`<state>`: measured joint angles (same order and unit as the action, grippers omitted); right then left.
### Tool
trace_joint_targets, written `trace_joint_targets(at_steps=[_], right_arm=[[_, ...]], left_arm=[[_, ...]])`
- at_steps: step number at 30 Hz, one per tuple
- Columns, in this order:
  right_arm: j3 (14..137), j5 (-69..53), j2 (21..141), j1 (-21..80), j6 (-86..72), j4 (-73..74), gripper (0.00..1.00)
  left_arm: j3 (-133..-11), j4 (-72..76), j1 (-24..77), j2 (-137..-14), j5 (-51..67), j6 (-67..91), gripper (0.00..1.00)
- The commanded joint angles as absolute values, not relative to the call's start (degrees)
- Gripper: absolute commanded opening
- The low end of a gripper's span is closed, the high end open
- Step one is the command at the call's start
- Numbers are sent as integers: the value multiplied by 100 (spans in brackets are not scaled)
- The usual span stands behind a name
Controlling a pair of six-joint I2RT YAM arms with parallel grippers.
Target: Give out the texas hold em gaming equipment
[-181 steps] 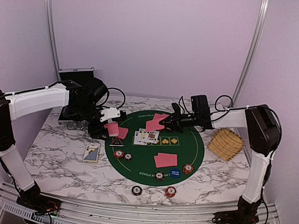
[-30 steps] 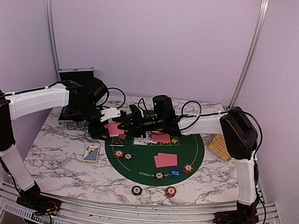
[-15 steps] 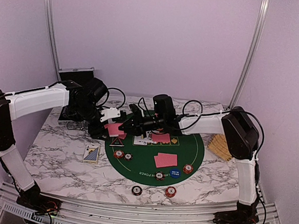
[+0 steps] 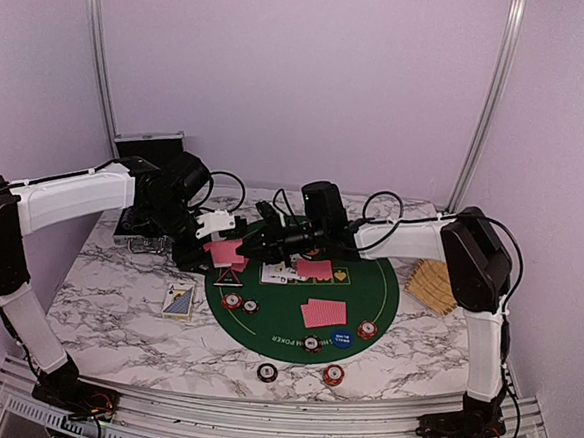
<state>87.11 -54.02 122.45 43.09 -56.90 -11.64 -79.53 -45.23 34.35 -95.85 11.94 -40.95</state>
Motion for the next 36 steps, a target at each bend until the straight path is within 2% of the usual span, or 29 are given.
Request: trace_joint_targets(at_steps=[1, 7, 20, 36], right_arm=[[8667, -5439, 12029, 4160, -5451, -674, 3], [8477, -5470, 11893, 4000, -5530, -743, 0], [7814, -5731, 11514, 3747, -6316, -1900, 0], [7063, -5626, 11271, 2542, -5396, -1163, 0]], left_arm=[[-8036, -4495, 3399, -9517, 1183, -4078, 0], [-8013, -4499, 3393, -9500, 1173, -4078, 0], [-7994, -4485, 3388, -9523, 1204, -4087, 0], [-7875, -4499, 3340, -9475, 1189, -4113, 0]])
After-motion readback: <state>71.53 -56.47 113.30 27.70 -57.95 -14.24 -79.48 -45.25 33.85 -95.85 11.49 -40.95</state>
